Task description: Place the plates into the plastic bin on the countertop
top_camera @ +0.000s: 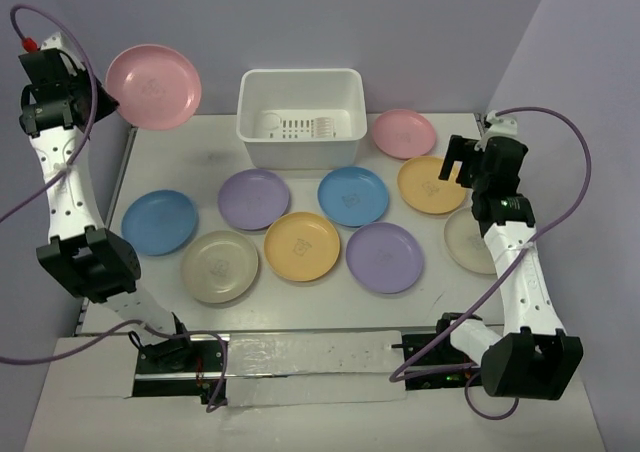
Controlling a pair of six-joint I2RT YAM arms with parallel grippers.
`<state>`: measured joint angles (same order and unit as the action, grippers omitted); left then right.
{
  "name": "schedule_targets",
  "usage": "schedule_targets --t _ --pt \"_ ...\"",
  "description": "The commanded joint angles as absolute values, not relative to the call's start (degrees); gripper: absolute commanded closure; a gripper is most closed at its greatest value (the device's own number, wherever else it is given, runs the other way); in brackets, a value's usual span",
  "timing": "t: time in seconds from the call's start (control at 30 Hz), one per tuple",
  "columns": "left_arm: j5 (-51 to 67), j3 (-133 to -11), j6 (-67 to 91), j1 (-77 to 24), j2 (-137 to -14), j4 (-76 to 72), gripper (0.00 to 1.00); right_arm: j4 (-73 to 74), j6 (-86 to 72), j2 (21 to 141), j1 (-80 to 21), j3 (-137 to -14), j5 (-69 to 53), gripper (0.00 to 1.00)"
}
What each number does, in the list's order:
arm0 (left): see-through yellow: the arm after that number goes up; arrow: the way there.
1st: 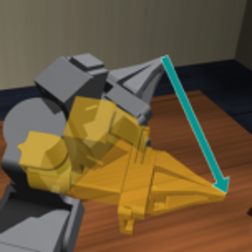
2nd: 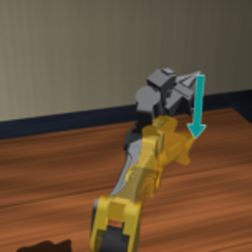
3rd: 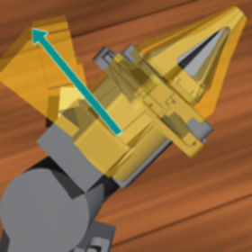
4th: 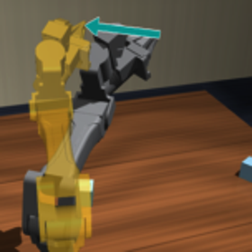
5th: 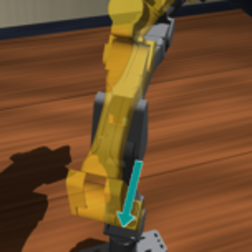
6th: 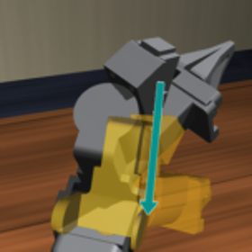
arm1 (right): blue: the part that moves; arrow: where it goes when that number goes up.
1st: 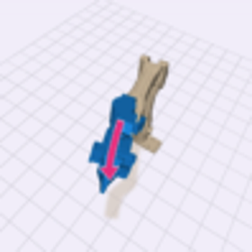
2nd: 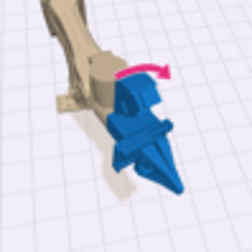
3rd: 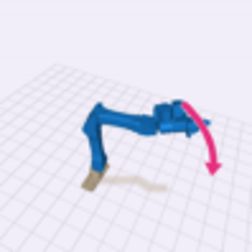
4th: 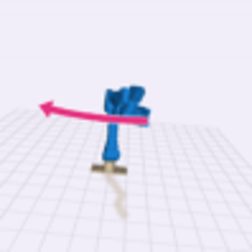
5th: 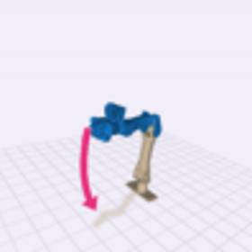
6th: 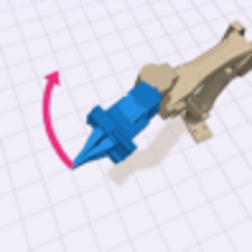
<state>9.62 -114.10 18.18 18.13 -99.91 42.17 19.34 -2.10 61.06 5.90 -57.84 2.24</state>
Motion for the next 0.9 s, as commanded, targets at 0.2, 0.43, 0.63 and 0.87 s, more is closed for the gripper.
schedule_targets --t 0.2,0.43,0.63,0.87 --pt "-8.5 -119.9 10.7 -2.6 -100.6 35.5 1.00 28.0 -0.6 78.2 7.6 -80.9 1.2 0.00" --pt "-19.8 -125.2 7.2 -14.4 -110.4 27.6 1.00 34.0 -1.3 95.0 9.2 -97.5 -2.7 0.00" --pt "-28.9 -131.7 0.7 -21.3 -120.3 25.6 1.00 39.1 -3.8 105.3 9.5 -109.0 -6.4 0.00" --pt "-21.6 -132.3 2.5 -22.2 -125.0 26.0 1.00 39.6 -3.7 108.1 9.3 -113.2 -6.1 0.00"
